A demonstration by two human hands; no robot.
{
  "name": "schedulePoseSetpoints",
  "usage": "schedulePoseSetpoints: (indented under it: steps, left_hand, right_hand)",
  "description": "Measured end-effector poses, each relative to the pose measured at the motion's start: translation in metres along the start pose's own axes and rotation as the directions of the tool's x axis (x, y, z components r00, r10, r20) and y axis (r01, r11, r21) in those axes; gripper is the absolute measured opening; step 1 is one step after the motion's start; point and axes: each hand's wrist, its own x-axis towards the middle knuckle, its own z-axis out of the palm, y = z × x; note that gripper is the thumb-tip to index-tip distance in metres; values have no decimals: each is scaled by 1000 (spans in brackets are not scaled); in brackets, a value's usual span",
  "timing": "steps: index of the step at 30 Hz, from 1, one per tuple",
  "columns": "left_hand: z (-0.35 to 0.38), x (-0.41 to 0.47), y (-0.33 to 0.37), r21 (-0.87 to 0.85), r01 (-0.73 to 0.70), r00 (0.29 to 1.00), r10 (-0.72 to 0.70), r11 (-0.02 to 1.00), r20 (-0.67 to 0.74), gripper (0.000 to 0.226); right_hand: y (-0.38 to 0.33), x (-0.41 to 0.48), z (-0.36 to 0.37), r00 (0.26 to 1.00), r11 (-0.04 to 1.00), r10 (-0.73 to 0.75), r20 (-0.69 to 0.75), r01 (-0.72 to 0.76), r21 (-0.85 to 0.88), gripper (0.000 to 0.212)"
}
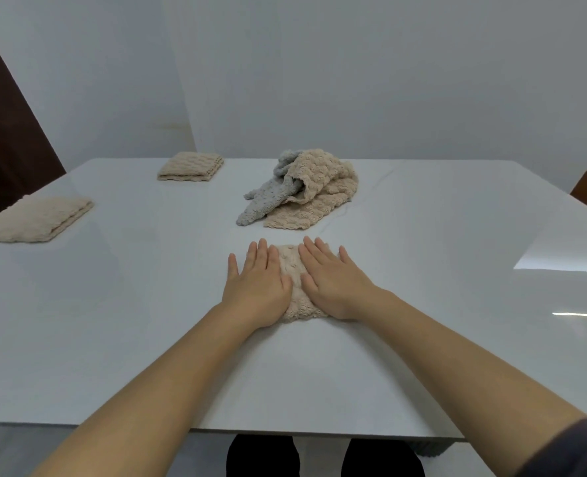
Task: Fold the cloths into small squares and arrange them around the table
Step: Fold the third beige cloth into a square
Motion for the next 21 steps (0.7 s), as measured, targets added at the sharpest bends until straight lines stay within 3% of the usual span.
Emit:
schedulePoseSetpoints:
  steps: [5,9,15,21]
  left_hand:
    - [2,-2,12,27,-156,988,156,987,-19,58]
    - [0,0,2,21,-98,995,97,995,38,58]
    - [10,-5,-4,-76,-27,999,25,997,-34,59]
    - [10,-3,-4,-77,-24,1000,23,997,-10,59]
  right_hand:
    - [2,1,2,1000,1000,2,-5,-2,27,57]
    - [2,2,1,1000,999,0,-10,0,42,58]
    - [1,2,-9,999,1000,9,43,-8,-22,59]
    - [-6,0,-4,1000,1000,-7,9,7,-15,58]
